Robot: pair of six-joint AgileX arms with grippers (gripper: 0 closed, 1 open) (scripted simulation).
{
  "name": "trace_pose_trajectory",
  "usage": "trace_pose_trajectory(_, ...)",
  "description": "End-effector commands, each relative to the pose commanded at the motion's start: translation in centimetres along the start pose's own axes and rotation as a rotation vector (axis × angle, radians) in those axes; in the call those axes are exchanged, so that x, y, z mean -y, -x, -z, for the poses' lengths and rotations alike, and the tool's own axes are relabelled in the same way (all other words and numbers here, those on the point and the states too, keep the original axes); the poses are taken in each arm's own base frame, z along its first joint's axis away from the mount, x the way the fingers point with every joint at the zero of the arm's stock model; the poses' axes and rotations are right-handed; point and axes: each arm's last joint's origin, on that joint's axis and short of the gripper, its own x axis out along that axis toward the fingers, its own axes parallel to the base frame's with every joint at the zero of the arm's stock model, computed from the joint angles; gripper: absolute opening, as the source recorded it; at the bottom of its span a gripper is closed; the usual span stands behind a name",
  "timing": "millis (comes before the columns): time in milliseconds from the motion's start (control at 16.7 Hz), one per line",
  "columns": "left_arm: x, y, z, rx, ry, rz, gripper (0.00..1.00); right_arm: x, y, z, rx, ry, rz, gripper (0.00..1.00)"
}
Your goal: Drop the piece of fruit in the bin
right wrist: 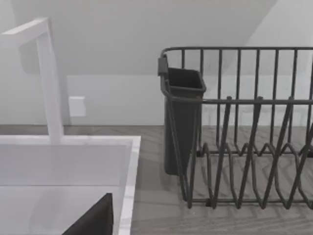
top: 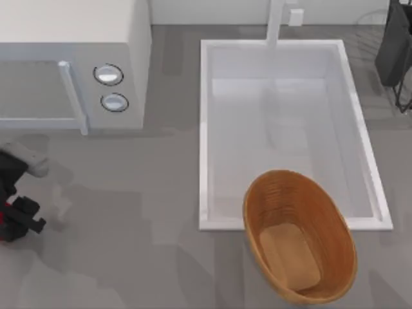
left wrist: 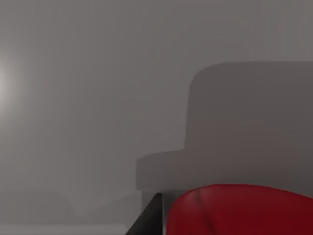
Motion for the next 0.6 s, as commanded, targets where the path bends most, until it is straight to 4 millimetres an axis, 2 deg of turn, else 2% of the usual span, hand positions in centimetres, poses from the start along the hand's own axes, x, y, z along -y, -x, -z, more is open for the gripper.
trace_pose_trajectory(480,0.00,0.00,0.00,0.000,0.000,0.000,0.00,0.00,0.00,0.00,0.000,0.000,0.000,1.00)
trace_pose_trajectory(600,-0.25,0.54,-0.11,0.007,-0.005,-0.024,0.00,0.00,0.00,0.00,0.000,0.000,0.000,1.00)
